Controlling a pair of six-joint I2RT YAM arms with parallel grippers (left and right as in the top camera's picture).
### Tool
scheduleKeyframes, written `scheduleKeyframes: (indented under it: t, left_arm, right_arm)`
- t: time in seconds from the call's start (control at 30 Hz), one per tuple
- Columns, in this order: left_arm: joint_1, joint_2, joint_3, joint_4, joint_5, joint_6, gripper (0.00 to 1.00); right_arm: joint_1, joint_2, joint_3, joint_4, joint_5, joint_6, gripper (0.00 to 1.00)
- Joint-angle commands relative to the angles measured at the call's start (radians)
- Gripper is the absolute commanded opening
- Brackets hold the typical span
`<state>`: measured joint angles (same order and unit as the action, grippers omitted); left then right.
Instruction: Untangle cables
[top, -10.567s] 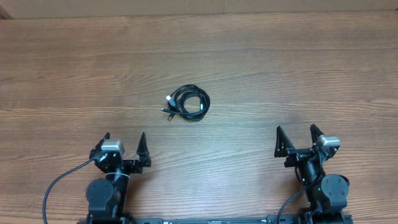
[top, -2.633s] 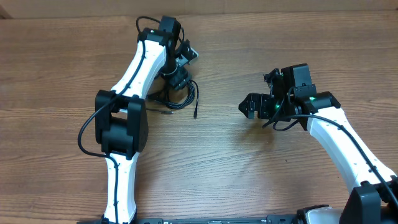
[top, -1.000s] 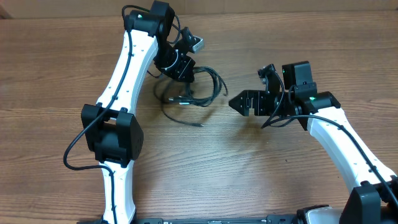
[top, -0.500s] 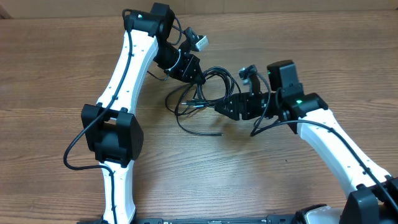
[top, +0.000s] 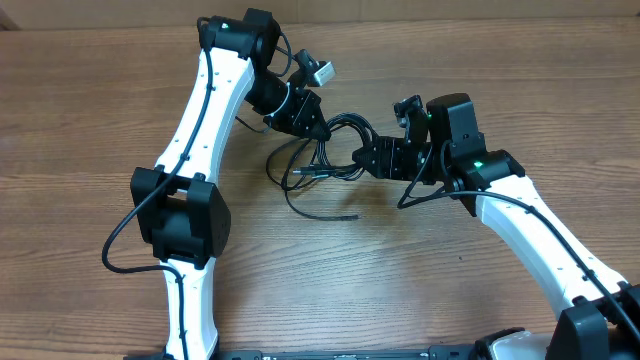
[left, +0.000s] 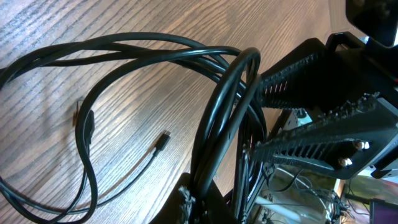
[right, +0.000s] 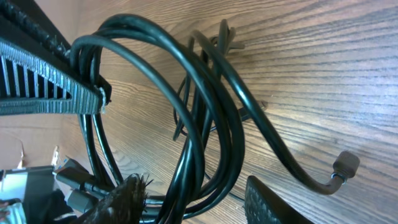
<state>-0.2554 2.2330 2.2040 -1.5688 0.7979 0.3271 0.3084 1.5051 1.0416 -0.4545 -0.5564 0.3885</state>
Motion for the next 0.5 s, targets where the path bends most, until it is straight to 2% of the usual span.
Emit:
scheduleKeyframes:
  t: [0.0, 0.13, 0.4, 0.47]
  left_arm:
    - [-0.009, -0.024, 0.020, -0.006, 0.042, -0.014, 0.04]
    - [-0.010, -0.024, 0.020, -0.005, 0.042, -0.015, 0.04]
    - [-0.014, -0.024, 0.021, -0.002, 0.042, -0.015, 0.04]
    - [-0.014, -0.024, 0.020, -0.002, 0.042, -0.015, 0.04]
  right_arm:
    - [0.007, -0.004, 0.025, 0.007, 0.012, 0.040, 0.45]
    - [0.007, -0.004, 0.025, 0.005, -0.004, 0.099, 0.38]
    - [0.007, -0.004, 0.024, -0.014, -0.005, 0.102, 0.36]
    - [0.007, -0.004, 0.018, -0.018, -0.003, 0.102, 0.30]
